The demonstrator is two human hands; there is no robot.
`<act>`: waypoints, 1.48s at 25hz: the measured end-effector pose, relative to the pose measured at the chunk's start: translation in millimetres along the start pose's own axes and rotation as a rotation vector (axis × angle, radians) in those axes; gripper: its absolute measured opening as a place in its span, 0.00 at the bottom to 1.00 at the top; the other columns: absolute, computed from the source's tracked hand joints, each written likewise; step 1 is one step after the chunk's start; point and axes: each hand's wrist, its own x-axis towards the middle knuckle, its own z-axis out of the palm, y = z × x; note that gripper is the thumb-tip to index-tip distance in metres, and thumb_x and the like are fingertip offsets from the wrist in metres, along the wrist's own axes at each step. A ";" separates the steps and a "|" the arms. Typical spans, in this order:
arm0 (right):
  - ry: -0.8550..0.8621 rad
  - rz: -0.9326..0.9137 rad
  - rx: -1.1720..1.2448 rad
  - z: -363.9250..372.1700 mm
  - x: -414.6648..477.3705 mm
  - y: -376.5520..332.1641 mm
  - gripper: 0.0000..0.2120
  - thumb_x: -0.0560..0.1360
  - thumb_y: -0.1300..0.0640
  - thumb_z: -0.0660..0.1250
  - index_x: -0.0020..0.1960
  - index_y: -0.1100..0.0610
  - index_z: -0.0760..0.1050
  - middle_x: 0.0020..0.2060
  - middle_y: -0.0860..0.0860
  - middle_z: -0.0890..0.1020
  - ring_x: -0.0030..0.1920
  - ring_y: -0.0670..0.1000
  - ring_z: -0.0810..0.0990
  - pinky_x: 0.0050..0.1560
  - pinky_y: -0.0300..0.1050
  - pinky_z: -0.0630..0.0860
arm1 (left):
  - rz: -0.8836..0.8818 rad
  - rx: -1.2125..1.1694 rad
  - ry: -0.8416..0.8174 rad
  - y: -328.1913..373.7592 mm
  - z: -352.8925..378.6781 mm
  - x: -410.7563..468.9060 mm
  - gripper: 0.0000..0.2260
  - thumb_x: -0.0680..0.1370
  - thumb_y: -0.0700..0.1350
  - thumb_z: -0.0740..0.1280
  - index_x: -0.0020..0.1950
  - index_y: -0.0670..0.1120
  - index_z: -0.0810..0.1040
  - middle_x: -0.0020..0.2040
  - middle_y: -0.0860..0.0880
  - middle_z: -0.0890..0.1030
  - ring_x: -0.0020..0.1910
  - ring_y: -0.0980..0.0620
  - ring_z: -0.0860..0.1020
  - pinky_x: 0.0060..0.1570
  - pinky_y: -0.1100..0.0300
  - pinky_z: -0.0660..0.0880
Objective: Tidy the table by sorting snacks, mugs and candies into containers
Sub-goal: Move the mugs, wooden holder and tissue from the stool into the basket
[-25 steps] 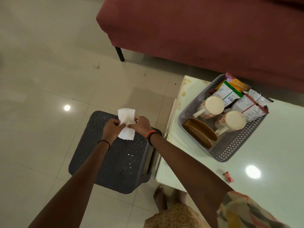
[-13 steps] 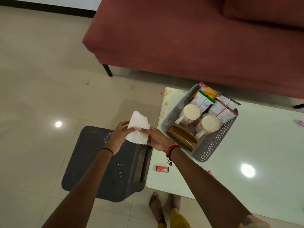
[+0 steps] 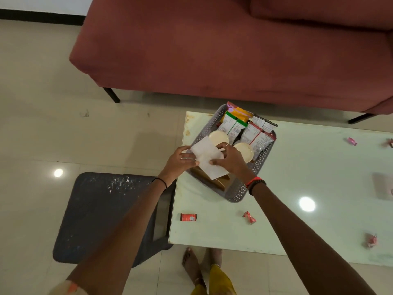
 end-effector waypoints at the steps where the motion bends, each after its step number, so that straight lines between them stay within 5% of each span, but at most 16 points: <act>1: 0.013 -0.025 -0.072 -4.1 0.7 6.0 0.26 0.68 0.55 0.76 0.62 0.58 0.71 0.49 0.54 0.80 0.47 0.53 0.76 0.45 0.43 0.70 | 0.042 0.058 -0.020 1.5 2.6 4.4 0.32 0.69 0.40 0.75 0.69 0.49 0.66 0.58 0.49 0.76 0.60 0.47 0.77 0.49 0.65 0.74; 4: 0.006 -0.080 -0.214 -8.3 -3.3 18.1 0.22 0.71 0.57 0.71 0.63 0.57 0.70 0.54 0.59 0.81 0.54 0.59 0.78 0.50 0.48 0.75 | 0.227 0.396 -0.035 5.1 8.3 17.0 0.43 0.66 0.45 0.78 0.74 0.53 0.58 0.68 0.49 0.70 0.66 0.50 0.70 0.61 0.56 0.70; 7: 0.045 -0.223 -0.391 -2.2 -11.2 22.3 0.19 0.73 0.60 0.67 0.62 0.58 0.69 0.51 0.59 0.81 0.51 0.60 0.81 0.42 0.47 0.74 | 0.442 0.842 -0.037 9.6 11.4 29.2 0.45 0.64 0.53 0.77 0.75 0.56 0.56 0.72 0.50 0.69 0.69 0.47 0.69 0.68 0.47 0.62; 10: 0.083 -0.329 -0.475 11.0 -21.7 24.6 0.19 0.74 0.61 0.65 0.64 0.60 0.68 0.49 0.58 0.82 0.48 0.59 0.82 0.40 0.51 0.79 | 0.512 1.045 -0.120 7.6 13.8 34.5 0.38 0.65 0.55 0.76 0.71 0.59 0.62 0.65 0.54 0.77 0.64 0.51 0.73 0.70 0.48 0.58; 13: 0.141 -0.376 -0.516 25.1 -34.4 30.7 0.18 0.73 0.60 0.67 0.62 0.61 0.70 0.45 0.58 0.82 0.45 0.58 0.81 0.36 0.48 0.76 | 0.612 1.261 -0.158 -2.4 17.0 36.6 0.21 0.70 0.53 0.71 0.62 0.51 0.75 0.55 0.52 0.81 0.59 0.51 0.76 0.70 0.50 0.58; 16: 0.148 -0.363 -0.522 32.2 -41.6 40.4 0.16 0.71 0.60 0.71 0.58 0.63 0.74 0.45 0.58 0.81 0.45 0.58 0.80 0.40 0.49 0.76 | 0.650 1.449 -0.141 -11.2 18.9 37.3 0.14 0.76 0.51 0.65 0.60 0.49 0.76 0.57 0.51 0.80 0.60 0.50 0.75 0.68 0.52 0.61; 20: 0.101 -0.326 -0.590 33.6 -42.4 55.4 0.14 0.73 0.57 0.68 0.57 0.61 0.77 0.51 0.57 0.80 0.53 0.58 0.77 0.53 0.50 0.74 | 0.714 1.487 -0.058 -17.8 22.0 37.7 0.12 0.76 0.50 0.65 0.59 0.49 0.77 0.57 0.51 0.79 0.59 0.50 0.75 0.66 0.52 0.64; 24: 0.145 -0.196 -0.504 32.5 -43.1 59.2 0.09 0.77 0.58 0.63 0.55 0.59 0.74 0.47 0.56 0.82 0.44 0.58 0.81 0.39 0.51 0.77 | 0.686 1.367 -0.057 -16.8 24.9 39.4 0.13 0.75 0.49 0.66 0.58 0.48 0.75 0.57 0.51 0.80 0.57 0.51 0.77 0.66 0.52 0.62; 27: 0.160 -0.130 -0.461 31.5 -41.6 58.8 0.08 0.78 0.60 0.59 0.54 0.60 0.73 0.46 0.56 0.82 0.43 0.60 0.81 0.36 0.52 0.76 | 0.594 1.179 -0.067 -12.9 24.2 38.3 0.22 0.73 0.54 0.68 0.64 0.49 0.71 0.59 0.49 0.81 0.58 0.49 0.78 0.69 0.49 0.60; 29: 0.141 -0.130 -0.453 32.5 -39.5 58.6 0.10 0.78 0.60 0.59 0.57 0.60 0.72 0.48 0.56 0.82 0.44 0.60 0.81 0.38 0.52 0.77 | 0.585 1.256 -0.111 -11.5 23.4 38.3 0.26 0.72 0.58 0.68 0.66 0.50 0.70 0.62 0.50 0.79 0.61 0.49 0.76 0.70 0.48 0.60; 37: 0.117 -0.196 -0.532 37.2 -27.1 67.2 0.11 0.76 0.64 0.63 0.59 0.61 0.73 0.53 0.57 0.75 0.55 0.56 0.75 0.45 0.49 0.79 | 0.578 1.503 -0.031 -19.1 28.3 50.9 0.13 0.78 0.46 0.61 0.61 0.50 0.75 0.58 0.51 0.76 0.59 0.51 0.73 0.65 0.53 0.61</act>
